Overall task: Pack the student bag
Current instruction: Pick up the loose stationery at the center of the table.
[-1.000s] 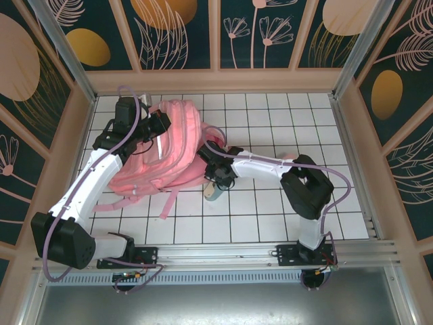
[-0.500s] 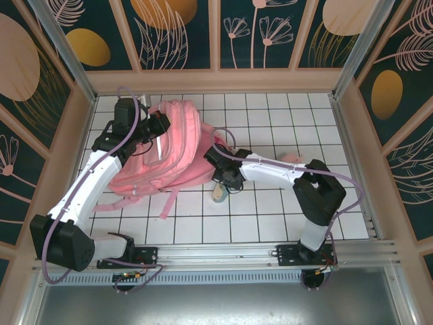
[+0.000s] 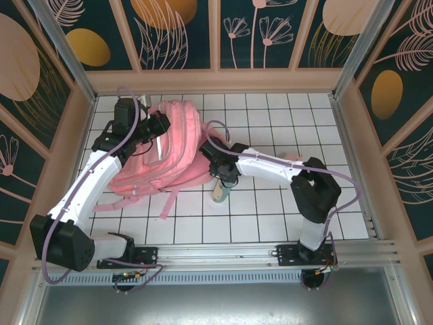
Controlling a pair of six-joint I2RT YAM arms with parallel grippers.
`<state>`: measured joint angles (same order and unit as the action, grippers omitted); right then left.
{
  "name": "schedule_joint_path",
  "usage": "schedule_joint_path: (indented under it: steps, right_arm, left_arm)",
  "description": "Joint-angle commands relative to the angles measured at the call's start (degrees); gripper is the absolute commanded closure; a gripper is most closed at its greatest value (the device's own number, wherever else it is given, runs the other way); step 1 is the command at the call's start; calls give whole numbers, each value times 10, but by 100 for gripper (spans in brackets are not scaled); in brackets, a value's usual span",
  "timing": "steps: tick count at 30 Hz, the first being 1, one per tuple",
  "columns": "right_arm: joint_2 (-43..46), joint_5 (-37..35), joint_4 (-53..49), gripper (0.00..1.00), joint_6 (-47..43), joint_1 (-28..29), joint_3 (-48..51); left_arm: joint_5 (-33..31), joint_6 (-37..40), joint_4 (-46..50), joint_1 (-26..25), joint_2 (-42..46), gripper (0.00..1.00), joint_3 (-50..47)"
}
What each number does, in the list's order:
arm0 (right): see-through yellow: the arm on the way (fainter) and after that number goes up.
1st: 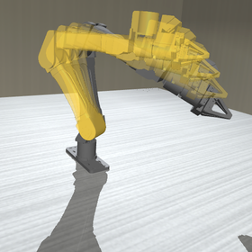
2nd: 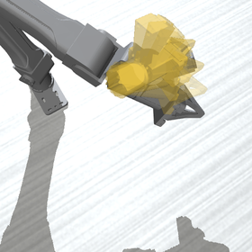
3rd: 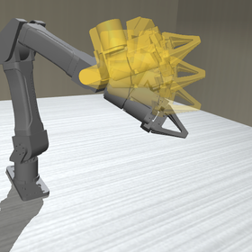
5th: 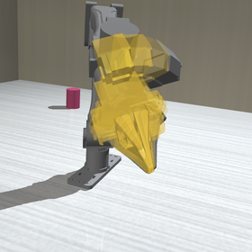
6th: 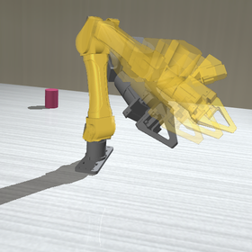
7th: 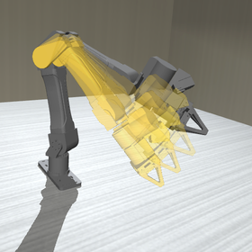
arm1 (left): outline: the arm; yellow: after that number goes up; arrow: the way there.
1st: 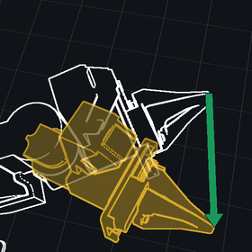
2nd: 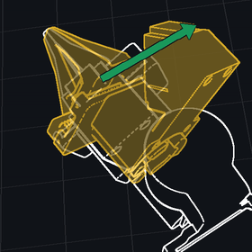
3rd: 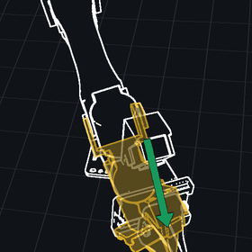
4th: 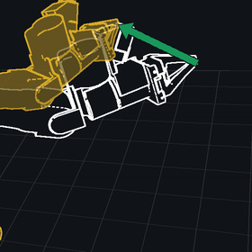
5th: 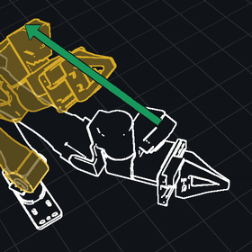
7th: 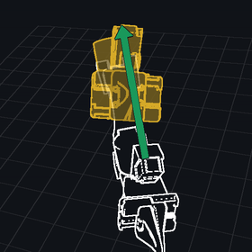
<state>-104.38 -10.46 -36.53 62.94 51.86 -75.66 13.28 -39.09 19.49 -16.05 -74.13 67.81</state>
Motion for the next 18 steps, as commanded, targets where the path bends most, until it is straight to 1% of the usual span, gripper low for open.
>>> schedule_joint_path:
  steps: [1,9,11,13,15,17,18]
  right_arm:
    - [-25,16,0,71,-2,-8,2]
    - [-66,40,29,71,-2,-17,5]
    - [-77,41,26,73,-2,-18,0]
    - [-81,38,19,82,2,-19,0]
    - [-68,26,14,93,12,-17,9]
    - [-43,4,4,100,23,-14,19]
    - [-27,-6,-3,100,26,-14,23]
  left_arm:
    - [28,-2,-55,1,27,100,6]
    - [29,1,-52,1,23,100,8]
    - [30,1,-52,1,22,100,9]
    - [30,2,-51,1,22,100,10]
    - [28,5,-47,1,23,100,13]
    - [30,11,-45,1,24,100,17]
    - [31,14,-44,1,23,100,20]
